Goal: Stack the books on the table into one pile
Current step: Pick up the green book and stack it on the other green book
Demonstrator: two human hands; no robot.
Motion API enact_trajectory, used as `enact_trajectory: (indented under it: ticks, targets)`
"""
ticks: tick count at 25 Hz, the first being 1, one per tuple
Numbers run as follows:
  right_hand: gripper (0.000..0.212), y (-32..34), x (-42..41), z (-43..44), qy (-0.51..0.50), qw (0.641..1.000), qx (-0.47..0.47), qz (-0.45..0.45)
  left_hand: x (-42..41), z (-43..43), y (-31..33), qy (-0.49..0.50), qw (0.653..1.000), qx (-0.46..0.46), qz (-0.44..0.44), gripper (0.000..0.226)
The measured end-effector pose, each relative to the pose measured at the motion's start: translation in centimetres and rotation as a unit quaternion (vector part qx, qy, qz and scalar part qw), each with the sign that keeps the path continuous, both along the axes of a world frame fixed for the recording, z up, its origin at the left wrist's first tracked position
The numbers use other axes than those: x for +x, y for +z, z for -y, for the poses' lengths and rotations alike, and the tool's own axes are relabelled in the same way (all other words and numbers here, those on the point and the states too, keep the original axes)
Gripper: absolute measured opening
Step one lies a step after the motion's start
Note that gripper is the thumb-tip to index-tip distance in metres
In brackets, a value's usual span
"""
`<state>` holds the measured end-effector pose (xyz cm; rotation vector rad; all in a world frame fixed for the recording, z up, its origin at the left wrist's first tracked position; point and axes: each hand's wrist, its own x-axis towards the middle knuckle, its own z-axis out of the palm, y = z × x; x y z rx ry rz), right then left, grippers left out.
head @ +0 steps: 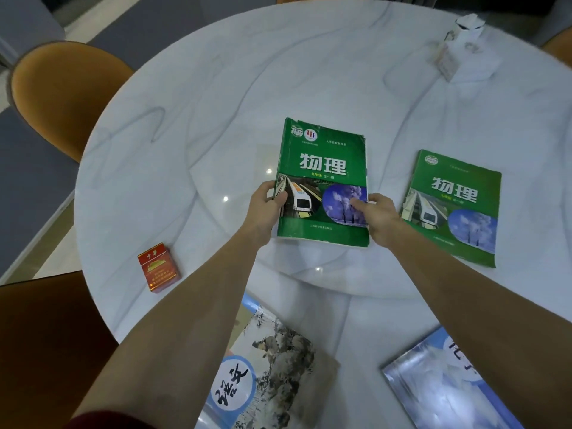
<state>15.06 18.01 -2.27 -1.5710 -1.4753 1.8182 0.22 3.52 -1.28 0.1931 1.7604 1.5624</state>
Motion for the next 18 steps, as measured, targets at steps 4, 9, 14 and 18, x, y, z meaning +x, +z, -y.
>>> enact_trajectory:
  ticks: [4, 9, 14, 18]
  targets:
    - [0.033, -0.6, 1.6, -1.0, -0.019, 0.998, 0.024, 0.052, 1.5, -2.0, -1.2, -0.027, 0.999, -0.022, -0.009, 0.021]
    - [0.031, -2.6, 2.1, -0.9, -0.003, 0.979, 0.106, 0.172, 3.5, -2.8, -3.9, -0.026, 0.992, -0.105, -0.058, 0.029]
    - [0.027, -2.3, 1.7, -1.1, 0.043, 0.945, 0.165, 0.280, 4.1, -3.4, -3.6, -0.092, 0.932, -0.256, -0.239, 0.023]
    - [0.014, -0.4, 2.3, -1.2, 0.110, 0.925, 0.178, 0.319, 3.2, -3.7, -1.2, -0.162, 0.886, -0.298, -0.316, 0.028]
